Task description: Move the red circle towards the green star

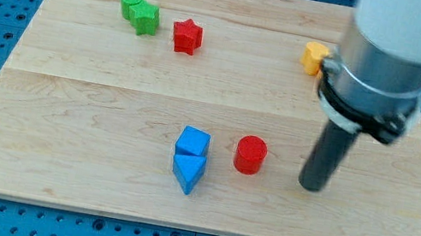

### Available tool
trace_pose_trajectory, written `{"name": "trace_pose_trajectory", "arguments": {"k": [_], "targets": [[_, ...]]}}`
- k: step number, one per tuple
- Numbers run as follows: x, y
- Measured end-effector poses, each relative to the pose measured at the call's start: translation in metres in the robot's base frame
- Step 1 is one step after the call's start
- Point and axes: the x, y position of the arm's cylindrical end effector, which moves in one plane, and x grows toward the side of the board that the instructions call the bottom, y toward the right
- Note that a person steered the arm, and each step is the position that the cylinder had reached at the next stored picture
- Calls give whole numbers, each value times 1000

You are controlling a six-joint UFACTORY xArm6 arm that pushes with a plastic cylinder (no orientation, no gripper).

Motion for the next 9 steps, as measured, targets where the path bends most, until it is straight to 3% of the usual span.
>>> {"name": "trace_pose_trajectory", "arguments": {"k": [1,2,3,4,6,9], "targets": [[-3,-24],[-43,-64],[-46,-94],[-15,-84],[-21,-119],[-108,-215]]}}
